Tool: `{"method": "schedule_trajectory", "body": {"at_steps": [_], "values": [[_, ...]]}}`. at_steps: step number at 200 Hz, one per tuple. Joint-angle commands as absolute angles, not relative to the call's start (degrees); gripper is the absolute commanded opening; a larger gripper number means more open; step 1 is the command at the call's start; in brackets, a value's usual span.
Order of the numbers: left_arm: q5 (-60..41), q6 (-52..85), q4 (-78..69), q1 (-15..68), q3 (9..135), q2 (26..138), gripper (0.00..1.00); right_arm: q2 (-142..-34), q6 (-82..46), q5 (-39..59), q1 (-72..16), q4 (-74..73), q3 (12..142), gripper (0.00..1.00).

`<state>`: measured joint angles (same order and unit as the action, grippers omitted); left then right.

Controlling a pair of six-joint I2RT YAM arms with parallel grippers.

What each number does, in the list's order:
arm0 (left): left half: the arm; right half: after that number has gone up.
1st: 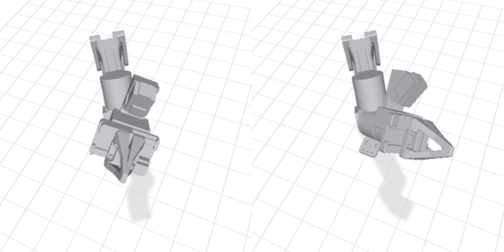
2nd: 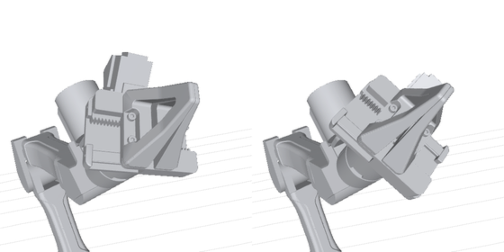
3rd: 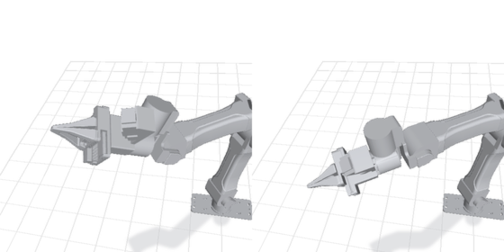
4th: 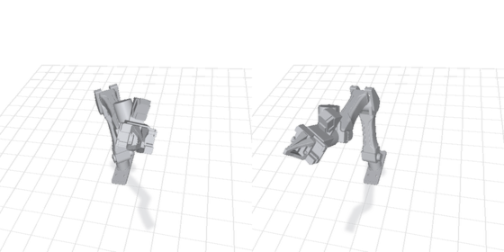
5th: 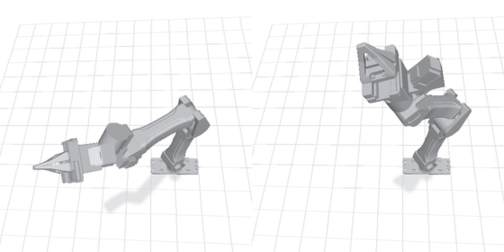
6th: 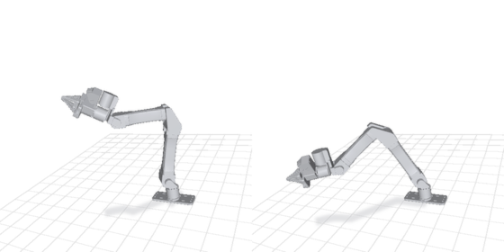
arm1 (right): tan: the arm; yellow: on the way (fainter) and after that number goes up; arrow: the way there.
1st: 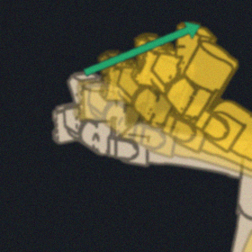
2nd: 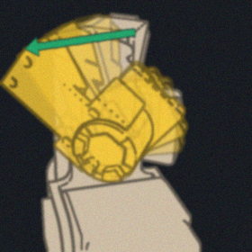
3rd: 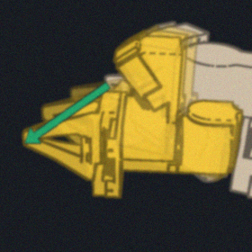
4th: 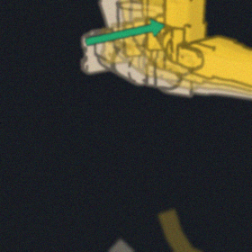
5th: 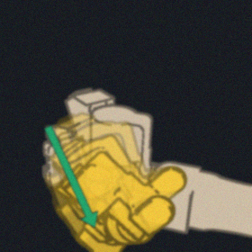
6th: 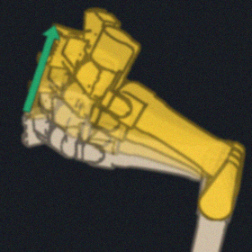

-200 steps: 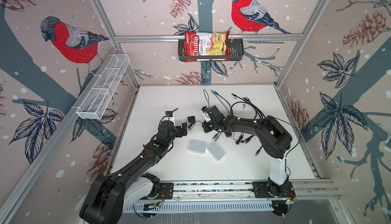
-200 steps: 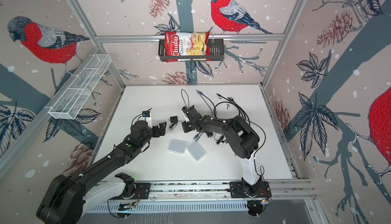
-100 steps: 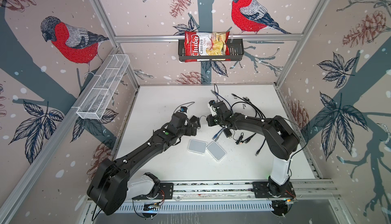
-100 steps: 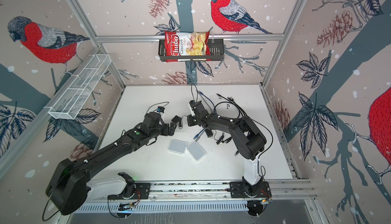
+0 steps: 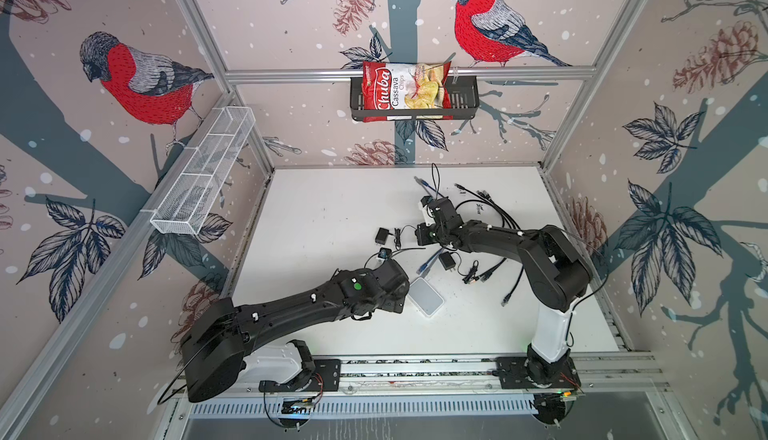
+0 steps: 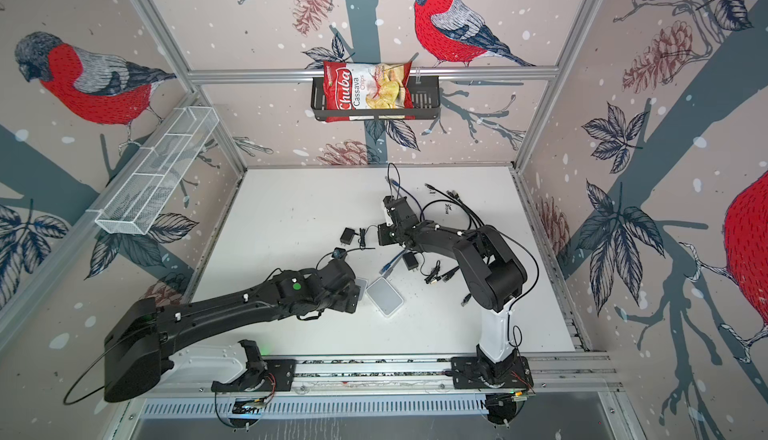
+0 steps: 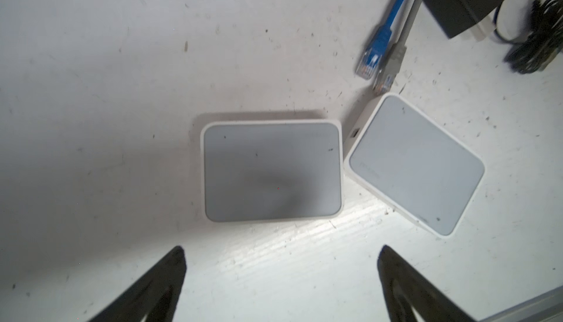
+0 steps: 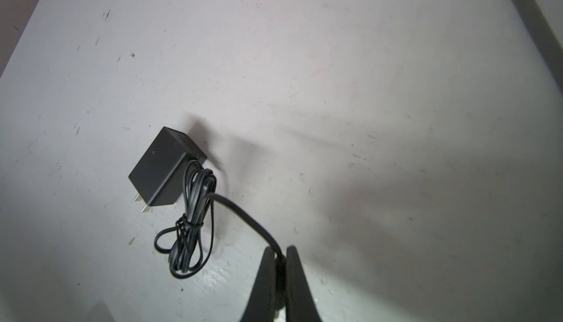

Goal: Insert the plug into the switch port

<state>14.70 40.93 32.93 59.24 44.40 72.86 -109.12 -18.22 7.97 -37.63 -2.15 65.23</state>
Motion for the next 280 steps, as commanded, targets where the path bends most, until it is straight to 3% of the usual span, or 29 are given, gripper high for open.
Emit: {"method": "schedule_trajectory", "body": {"at_steps": [1,145,222,280], "values": [[17.47,44.61,37.43,60.37,43.68,73.43,0.97,-108.98,-18.24,9.07,-37.66,-3.91,65.12,0.02],[21.89,52.51,34.33,58.29,40.31,81.81,0.97,-108.59,-18.99,10.63,-37.71,-5.61,63.90,0.02],[17.44,50.34,22.01,47.37,36.81,79.80,0.97,-108.85,-19.37,13.71,-37.62,-6.17,63.97,0.03],[18.98,44.05,22.51,41.40,40.87,81.68,0.97,-109.08,-18.84,13.73,-37.36,-5.63,64.22,0.02]]}}
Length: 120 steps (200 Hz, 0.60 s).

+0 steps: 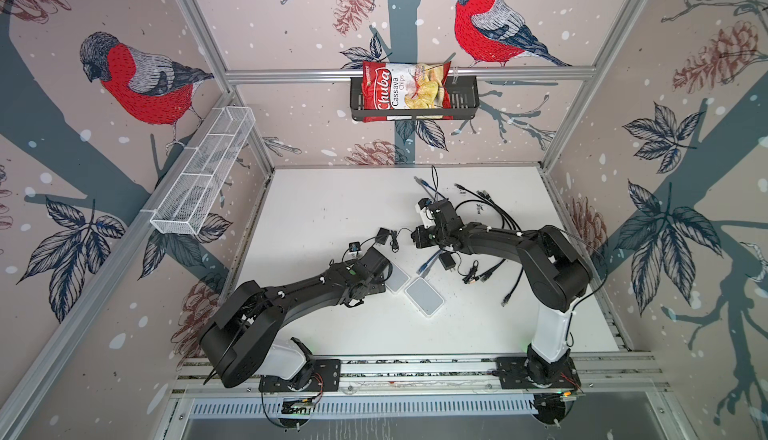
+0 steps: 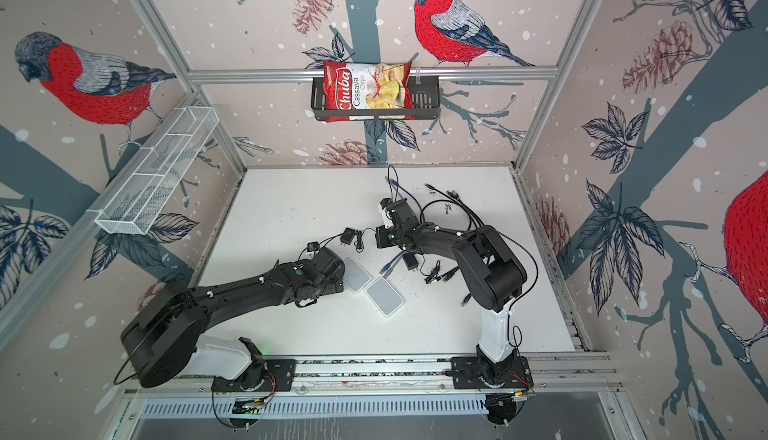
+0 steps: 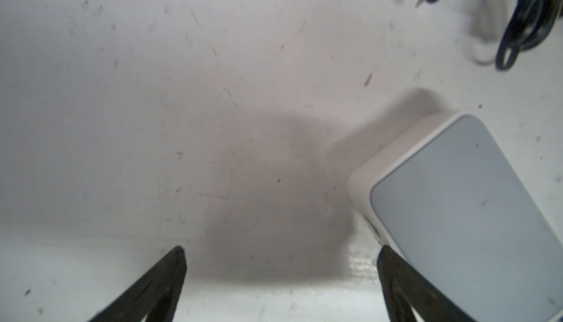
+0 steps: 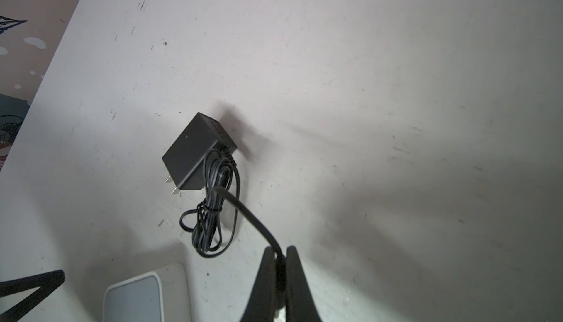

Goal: Insert the plug into the switch port

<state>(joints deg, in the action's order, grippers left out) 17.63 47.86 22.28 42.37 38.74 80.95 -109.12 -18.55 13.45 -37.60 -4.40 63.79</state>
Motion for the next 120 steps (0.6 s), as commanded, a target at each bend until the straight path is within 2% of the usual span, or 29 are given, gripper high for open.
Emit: {"method": "schedule_trajectory", "body": {"at_steps": [1,66,83,100,120], "values": [[19.16,43.87,22.73,41.40,41.00,81.71,0.97,-109.08,-18.83,13.72,-37.36,-5.58,64.23,0.03],[29.52,25.61,28.39,41.48,51.37,82.54,0.97,-108.60,-18.82,13.54,-35.47,-5.45,63.60,0.03],[30.12,18.07,24.11,41.48,51.65,81.73,0.96,-107.80,-18.80,13.45,-34.82,-5.60,62.79,0.03],[25.38,7.27,15.94,41.47,49.53,80.69,0.97,-107.37,-18.87,13.52,-34.25,-5.71,62.23,0.03],[24.57,3.45,10.39,41.02,50.09,82.04,0.96,-106.73,-18.94,13.31,-33.77,-5.63,61.66,0.03]]}}
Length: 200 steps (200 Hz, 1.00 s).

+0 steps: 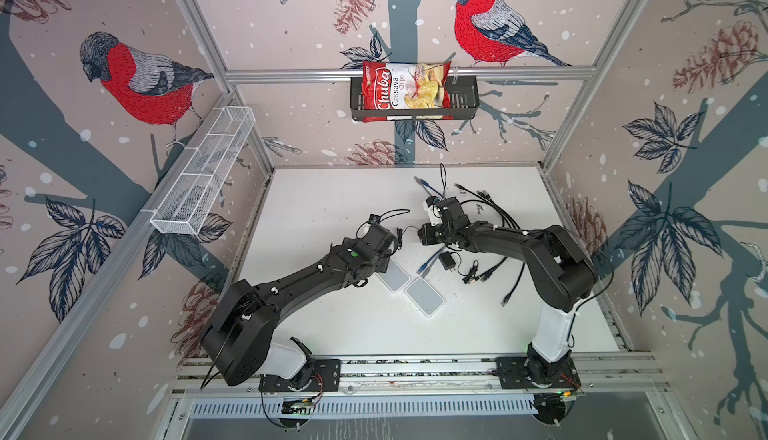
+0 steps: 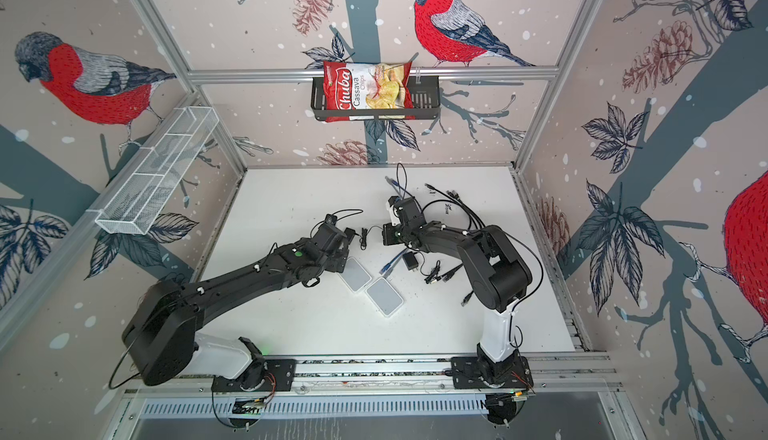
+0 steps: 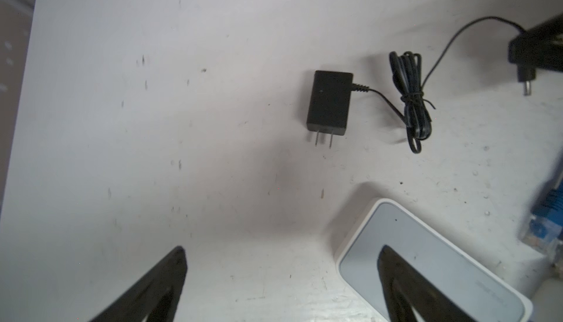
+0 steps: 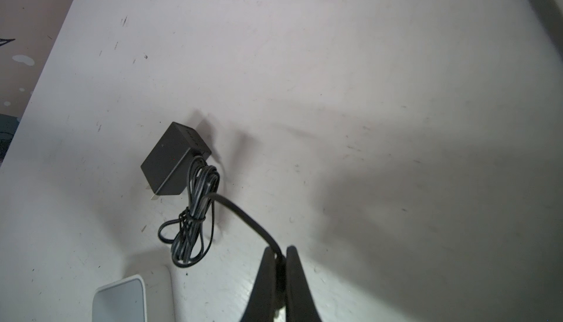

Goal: Insert the plug into the switch port

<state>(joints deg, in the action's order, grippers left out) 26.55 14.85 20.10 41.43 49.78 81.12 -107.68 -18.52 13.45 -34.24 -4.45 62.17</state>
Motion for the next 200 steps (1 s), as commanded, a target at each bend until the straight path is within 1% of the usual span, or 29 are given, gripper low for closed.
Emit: {"method": "schedule_trajectory", "body": {"at_steps": [1,21,51,81,130,146,200], "values": [[24.46,3.31,10.29,40.99,50.27,82.20,0.96,-106.72,-18.92,13.29,-33.76,-5.58,61.64,0.03],[22.35,2.07,10.66,40.52,53.69,86.14,0.96,-106.03,-18.96,12.90,-33.51,-5.71,60.94,0.03],[19.35,2.71,15.81,39.99,59.76,94.38,0.96,-105.26,-18.83,12.79,-32.98,-5.61,60.56,0.03],[15.94,3.38,18.19,39.77,61.92,99.53,0.96,-104.76,-18.80,12.59,-32.48,-5.61,60.14,0.03],[14.25,3.39,20.90,38.70,61.69,101.74,0.95,-105.10,-18.79,12.91,-32.17,-5.80,59.96,0.03],[12.19,4.15,22.48,37.50,61.75,102.02,0.95,-105.25,-18.81,13.00,-32.08,-5.89,60.03,0.03],[11.96,6.15,26.27,36.39,60.78,100.30,0.94,-104.72,-18.51,12.70,-31.99,-5.71,59.94,0.03]]}}
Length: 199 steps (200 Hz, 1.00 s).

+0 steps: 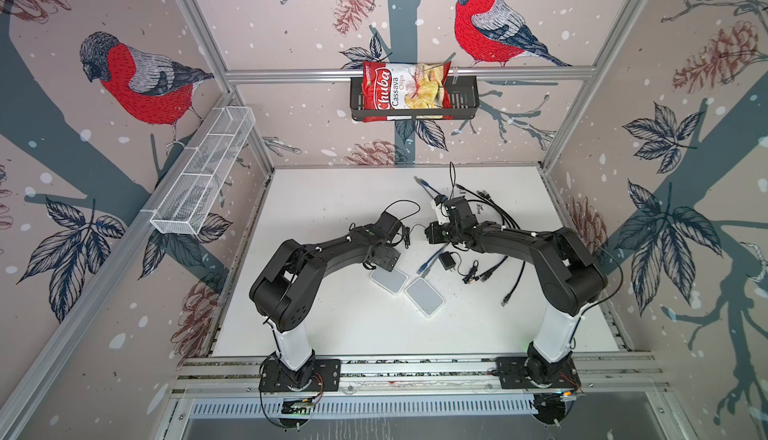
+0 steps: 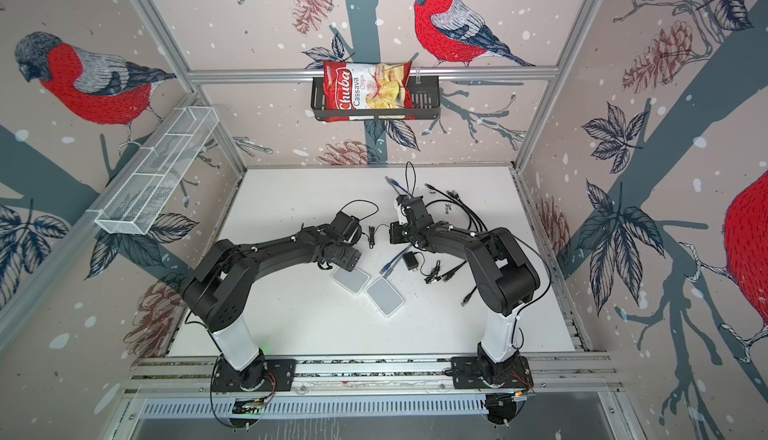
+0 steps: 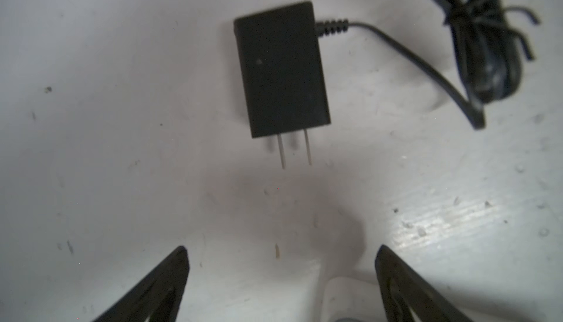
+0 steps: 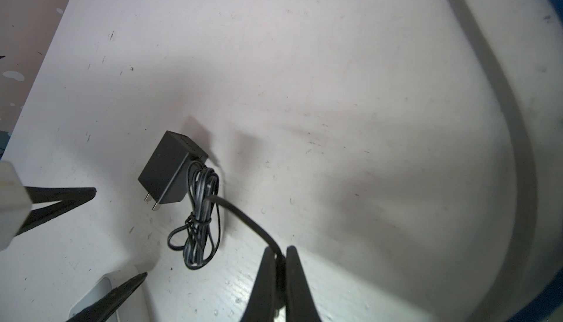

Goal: Insert the plug into the switch port

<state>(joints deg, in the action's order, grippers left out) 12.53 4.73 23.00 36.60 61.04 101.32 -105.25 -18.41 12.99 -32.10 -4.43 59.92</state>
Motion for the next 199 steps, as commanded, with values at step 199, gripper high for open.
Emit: {"method": "schedule_trajectory", "body": {"at_steps": [199], "values": [[-3.81,-38.57,8.45,38.31,40.25,70.46,0.96,-104.38,-17.76,12.75,-31.46,-4.84,60.11,0.05]]}}
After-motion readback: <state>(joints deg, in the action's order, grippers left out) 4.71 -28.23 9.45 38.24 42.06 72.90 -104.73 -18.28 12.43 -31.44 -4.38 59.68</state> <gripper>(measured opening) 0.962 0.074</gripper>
